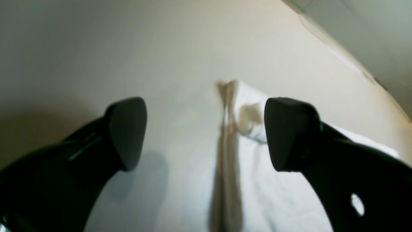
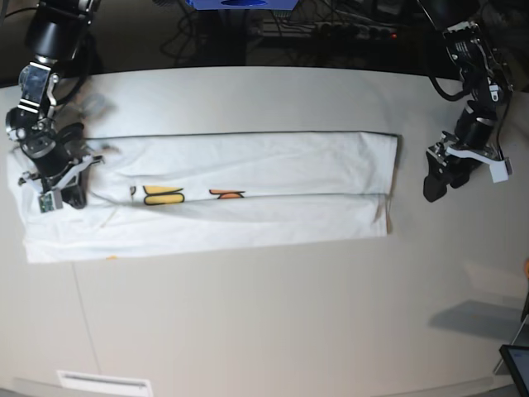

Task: Fold the T-shirt properly
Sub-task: 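Release the collar end and raise the left gripper away, then lower the left gripper and grasp the collar end of the strip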

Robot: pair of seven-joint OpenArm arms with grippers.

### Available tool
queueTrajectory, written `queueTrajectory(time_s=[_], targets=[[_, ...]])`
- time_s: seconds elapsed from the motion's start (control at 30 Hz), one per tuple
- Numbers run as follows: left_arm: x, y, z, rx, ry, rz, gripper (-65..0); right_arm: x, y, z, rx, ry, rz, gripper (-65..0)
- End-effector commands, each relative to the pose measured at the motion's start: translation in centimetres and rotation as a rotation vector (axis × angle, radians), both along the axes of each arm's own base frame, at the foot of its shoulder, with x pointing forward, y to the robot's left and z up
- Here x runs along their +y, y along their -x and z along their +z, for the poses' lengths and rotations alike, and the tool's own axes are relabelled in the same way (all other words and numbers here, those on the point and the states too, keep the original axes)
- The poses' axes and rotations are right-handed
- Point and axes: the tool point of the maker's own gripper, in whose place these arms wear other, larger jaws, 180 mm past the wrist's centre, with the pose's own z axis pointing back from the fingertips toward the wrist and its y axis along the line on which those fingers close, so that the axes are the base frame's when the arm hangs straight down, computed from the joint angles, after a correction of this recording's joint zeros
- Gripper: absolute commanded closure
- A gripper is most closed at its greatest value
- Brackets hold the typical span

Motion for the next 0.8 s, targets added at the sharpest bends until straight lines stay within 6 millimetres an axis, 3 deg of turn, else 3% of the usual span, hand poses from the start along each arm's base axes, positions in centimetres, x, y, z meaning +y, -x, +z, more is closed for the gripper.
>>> queueTrajectory(time_s=[0.0,0.23,0.5,0.77], targets=[[0.5,-1.1,1.3,-0.042,-0.001,-0.009,-56.3,-0.4,1.1,-1.3,0.081,0.042,0.02,0.0],[0.4,-2.2,1.0,-0.031,0.022,-0.017,-56.3,-0.3,1.0,-1.3,0.081,0.042,0.021,0.0],[-4.2,-3.8,-2.5,0.107,0.027,-0.106,-56.3,-0.3,1.0,-1.2,0.08,0.042,0.021,0.0],[-6.8,-3.4,-5.1,0.156,0.112,-0.117,-56.1,-0.4,1.0,-1.2,0.08,0.042,0.02,0.0]])
